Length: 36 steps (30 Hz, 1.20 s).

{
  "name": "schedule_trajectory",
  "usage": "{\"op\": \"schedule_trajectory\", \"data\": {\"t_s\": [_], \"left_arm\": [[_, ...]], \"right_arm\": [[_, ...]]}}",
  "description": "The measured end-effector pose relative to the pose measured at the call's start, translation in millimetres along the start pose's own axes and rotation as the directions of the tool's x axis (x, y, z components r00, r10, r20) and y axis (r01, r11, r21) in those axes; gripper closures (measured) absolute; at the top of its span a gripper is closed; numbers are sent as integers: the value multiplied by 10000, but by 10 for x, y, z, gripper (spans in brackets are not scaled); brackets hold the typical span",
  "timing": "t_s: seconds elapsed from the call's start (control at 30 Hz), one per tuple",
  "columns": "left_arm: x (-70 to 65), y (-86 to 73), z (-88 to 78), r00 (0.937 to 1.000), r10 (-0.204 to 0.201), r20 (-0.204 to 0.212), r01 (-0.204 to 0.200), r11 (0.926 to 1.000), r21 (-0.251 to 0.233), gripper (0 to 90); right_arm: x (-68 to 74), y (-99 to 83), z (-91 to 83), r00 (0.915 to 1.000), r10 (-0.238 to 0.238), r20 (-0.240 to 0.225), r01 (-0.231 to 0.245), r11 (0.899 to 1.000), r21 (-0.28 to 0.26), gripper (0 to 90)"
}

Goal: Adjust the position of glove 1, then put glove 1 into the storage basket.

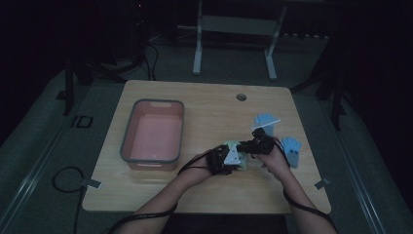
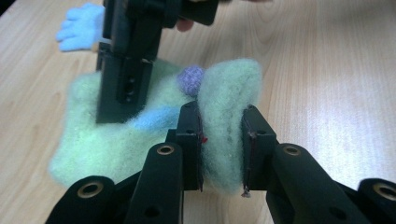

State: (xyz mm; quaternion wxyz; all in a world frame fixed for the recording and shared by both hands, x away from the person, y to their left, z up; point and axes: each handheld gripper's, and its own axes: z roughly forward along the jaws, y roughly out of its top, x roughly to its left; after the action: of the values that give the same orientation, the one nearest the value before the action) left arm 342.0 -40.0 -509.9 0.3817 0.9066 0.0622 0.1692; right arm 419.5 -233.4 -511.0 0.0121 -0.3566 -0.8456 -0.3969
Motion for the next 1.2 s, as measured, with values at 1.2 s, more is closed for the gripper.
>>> {"op": "schedule_trajectory", "data": {"t_s": [1.2], "left_arm": [[346, 15, -890, 9941, 653, -866, -580, 9948, 838, 754]], "right_arm": [[578, 805, 100, 9927, -1203, -34, 1199, 9907, -646, 701]]}}
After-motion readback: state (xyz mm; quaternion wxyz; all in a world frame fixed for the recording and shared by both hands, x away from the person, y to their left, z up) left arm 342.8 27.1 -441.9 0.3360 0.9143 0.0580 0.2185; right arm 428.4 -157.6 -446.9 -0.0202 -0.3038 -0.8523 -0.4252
